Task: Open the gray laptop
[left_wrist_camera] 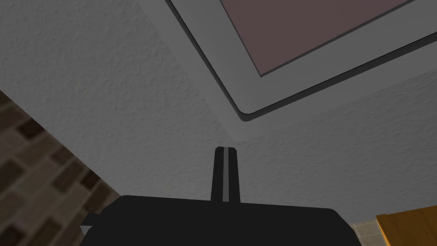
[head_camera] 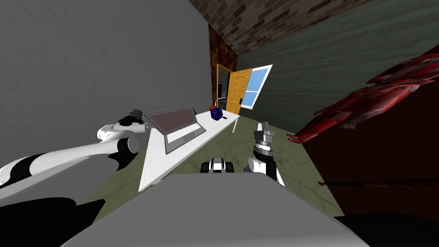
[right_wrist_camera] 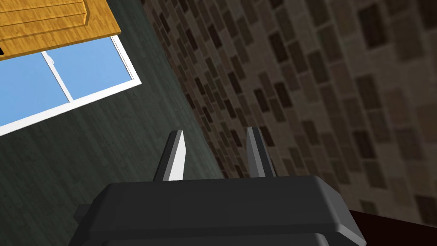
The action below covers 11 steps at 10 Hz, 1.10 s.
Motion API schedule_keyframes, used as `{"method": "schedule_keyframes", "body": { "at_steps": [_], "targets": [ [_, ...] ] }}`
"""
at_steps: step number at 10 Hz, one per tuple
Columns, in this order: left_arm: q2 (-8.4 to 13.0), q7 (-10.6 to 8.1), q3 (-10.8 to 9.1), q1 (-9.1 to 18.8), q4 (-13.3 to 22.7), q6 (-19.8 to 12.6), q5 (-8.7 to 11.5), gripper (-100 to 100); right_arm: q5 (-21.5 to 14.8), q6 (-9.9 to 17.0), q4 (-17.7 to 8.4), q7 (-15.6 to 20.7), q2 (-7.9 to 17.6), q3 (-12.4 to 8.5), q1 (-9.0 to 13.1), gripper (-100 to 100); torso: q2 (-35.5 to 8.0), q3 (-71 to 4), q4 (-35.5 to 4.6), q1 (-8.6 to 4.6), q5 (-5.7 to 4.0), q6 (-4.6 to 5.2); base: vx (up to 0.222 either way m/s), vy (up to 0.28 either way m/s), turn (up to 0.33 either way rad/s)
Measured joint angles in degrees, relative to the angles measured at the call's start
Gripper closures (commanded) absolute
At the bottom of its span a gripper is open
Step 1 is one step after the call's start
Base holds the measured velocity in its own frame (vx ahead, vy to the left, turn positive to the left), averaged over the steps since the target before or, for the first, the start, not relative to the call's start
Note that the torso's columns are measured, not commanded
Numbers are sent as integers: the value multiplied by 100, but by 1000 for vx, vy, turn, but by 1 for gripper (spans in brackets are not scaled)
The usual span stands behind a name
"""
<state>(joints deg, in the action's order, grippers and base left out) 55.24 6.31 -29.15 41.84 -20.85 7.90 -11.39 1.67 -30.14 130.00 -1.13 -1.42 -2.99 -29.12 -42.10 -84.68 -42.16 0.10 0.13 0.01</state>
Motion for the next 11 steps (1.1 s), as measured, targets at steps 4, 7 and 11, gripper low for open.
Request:
{"method": "schedule_keyframes", "body": {
  "at_steps": [4,7,11],
  "targets": [
    [-38,-526,538,-127,-258,-33,52,100,0,0,0,0,0,0,1,0,-8,5,0,1,1,18,41,-37,96],
    [-11,-749,855,-97,-192,73,62,100,0,0,0,0,1,0,0,0,0,0,-4,-12,-9,3,36,-37,131],
    [-32,-1079,1220,-75,-158,182,74,-100,0,0,0,0,1,0,1,0,-31,19,-16,2,-10,0,40,-42,61]
  ]
}}
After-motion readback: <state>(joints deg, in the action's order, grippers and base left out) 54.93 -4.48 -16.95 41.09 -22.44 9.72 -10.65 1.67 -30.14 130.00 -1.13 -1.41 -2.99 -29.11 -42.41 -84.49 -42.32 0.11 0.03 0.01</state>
